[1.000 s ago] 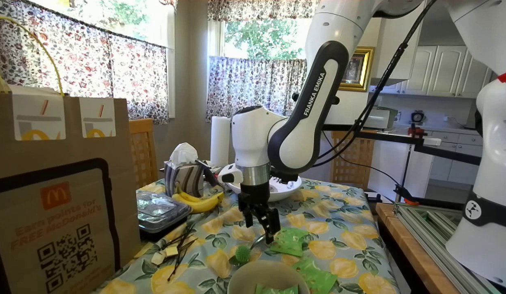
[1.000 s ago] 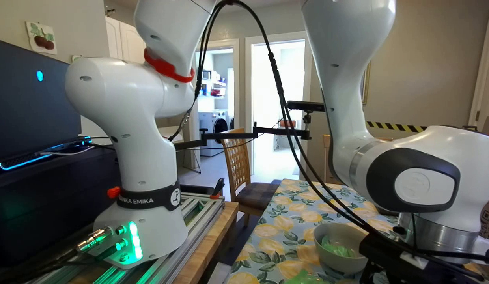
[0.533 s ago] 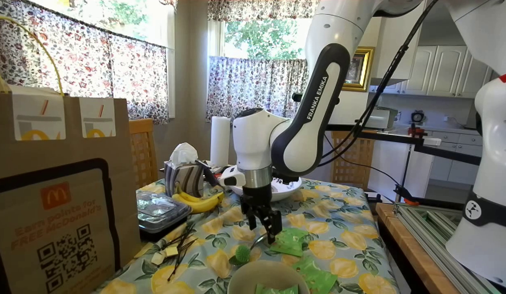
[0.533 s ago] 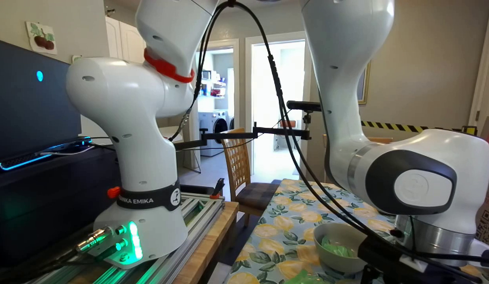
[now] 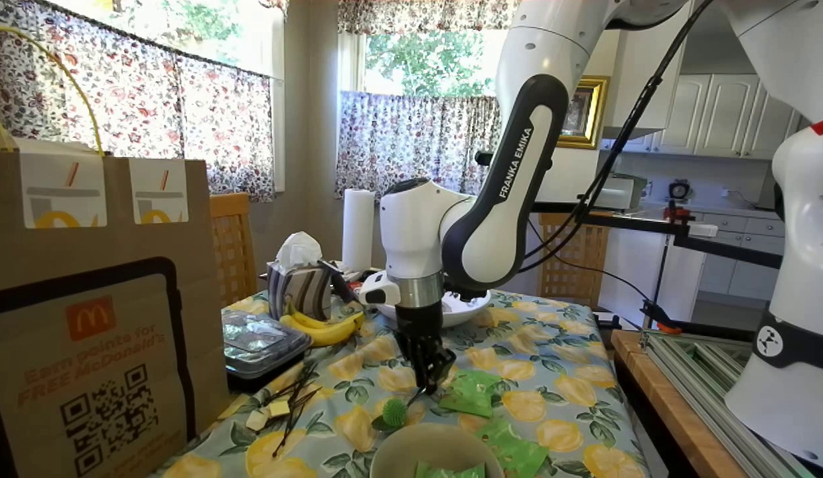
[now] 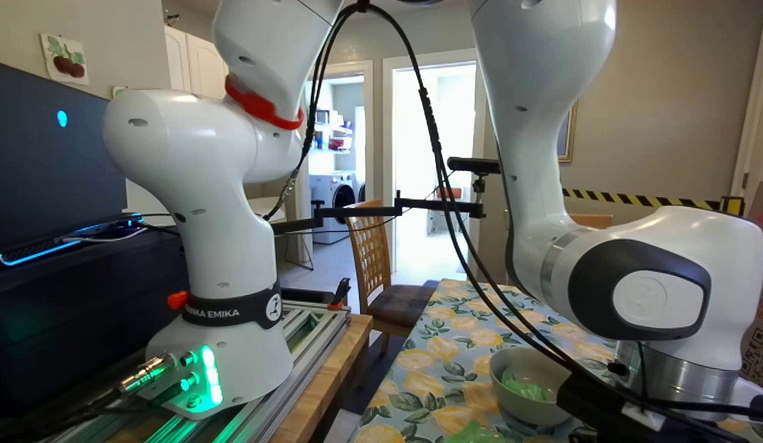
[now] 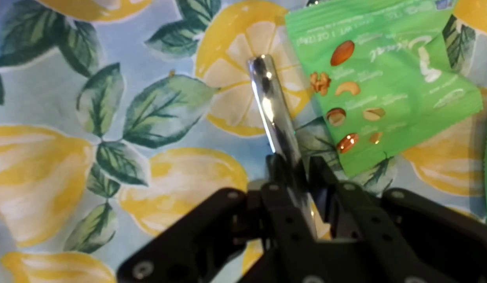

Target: Put the green ball on the silver spoon then use the spoon to place the ball in the grey bowl.

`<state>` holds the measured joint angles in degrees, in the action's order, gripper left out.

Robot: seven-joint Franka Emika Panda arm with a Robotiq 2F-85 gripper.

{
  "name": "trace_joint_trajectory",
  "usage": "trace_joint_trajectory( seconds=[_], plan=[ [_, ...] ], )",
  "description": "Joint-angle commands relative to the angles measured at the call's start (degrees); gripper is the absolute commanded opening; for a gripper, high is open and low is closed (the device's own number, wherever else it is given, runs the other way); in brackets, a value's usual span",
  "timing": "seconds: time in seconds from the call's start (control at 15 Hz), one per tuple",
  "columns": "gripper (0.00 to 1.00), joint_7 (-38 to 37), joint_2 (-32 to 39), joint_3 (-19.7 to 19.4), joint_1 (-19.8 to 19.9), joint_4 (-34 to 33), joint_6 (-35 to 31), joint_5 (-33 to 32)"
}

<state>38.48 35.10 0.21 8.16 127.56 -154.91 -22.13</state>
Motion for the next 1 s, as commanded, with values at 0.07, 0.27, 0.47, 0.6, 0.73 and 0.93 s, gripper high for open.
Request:
trace_joint_trajectory(
  seconds=[0.07,0.27,0.47,0.6,0.73,0.93],
  plan=[
    [0.03,0.25,-0.03,-0.58,-0.16,0.84,-1.87,-0.6],
    [0.04,0.06,-0.17,-0.67,-0.27,0.91,-2.06,-0.67],
    [0.04,0.03,-0.85,-0.63,-0.24,1.46,-2.5,-0.69],
    [0.04,-0.2,-0.8,-0.84,-0.51,1.36,-2.54,-0.89],
    [0.42,-2.29,-1.13,-1.55,-1.19,1.35,-3.28,-0.65],
    [0.55,-9.66,-3.53,-2.16,-0.18,1.45,-5.93,2.7]
  ],
)
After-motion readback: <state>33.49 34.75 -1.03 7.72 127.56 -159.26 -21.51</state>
